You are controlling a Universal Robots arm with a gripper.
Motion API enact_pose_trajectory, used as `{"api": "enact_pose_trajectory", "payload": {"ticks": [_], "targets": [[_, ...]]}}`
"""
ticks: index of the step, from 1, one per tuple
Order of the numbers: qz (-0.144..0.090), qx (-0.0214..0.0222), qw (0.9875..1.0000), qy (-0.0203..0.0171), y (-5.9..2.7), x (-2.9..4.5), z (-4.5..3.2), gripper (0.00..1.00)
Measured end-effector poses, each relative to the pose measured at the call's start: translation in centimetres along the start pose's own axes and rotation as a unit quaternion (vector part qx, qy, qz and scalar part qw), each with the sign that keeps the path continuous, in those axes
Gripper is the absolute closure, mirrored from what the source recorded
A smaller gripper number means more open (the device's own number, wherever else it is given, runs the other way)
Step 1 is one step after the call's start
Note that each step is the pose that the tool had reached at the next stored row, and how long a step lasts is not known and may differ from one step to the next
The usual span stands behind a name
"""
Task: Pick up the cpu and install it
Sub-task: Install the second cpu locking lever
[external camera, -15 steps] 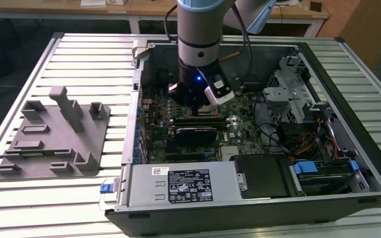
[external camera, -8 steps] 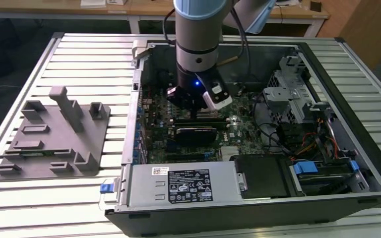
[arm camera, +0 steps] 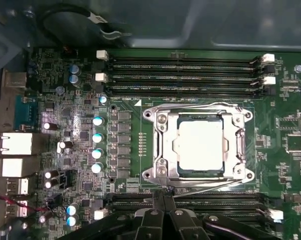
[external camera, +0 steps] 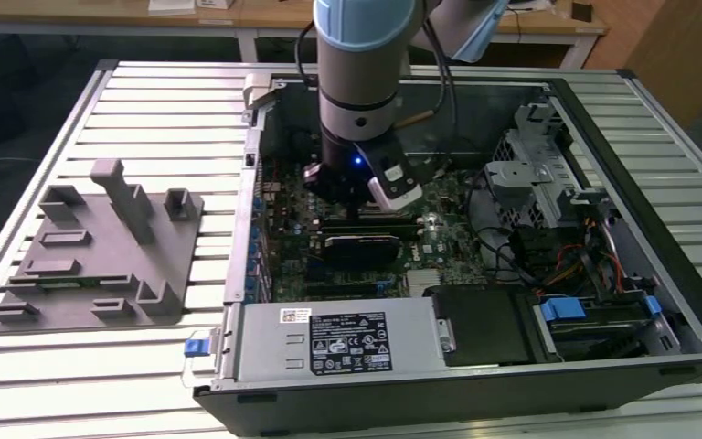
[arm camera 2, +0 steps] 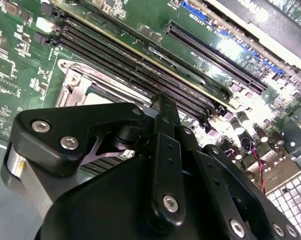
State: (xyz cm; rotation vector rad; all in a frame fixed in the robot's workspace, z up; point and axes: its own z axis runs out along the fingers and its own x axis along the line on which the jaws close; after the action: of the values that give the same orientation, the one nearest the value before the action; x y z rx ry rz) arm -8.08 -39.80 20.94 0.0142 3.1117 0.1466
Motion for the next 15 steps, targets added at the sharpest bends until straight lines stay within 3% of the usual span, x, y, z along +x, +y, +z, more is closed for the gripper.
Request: {"api": "enact_pose_trajectory", "payload": {"ticks": [4,10,15], "targets": [[0.000,-0.0047,1.0000,0.0000,-0.10,0.32,0.39,0.89],[0.001,-0.0222,0.9998,0.0001,-0.16,0.84,0.69,0.89],[0.001,-0.0267,0.9996,0.0003,-0.23,1.12,1.19,0.89]]}}
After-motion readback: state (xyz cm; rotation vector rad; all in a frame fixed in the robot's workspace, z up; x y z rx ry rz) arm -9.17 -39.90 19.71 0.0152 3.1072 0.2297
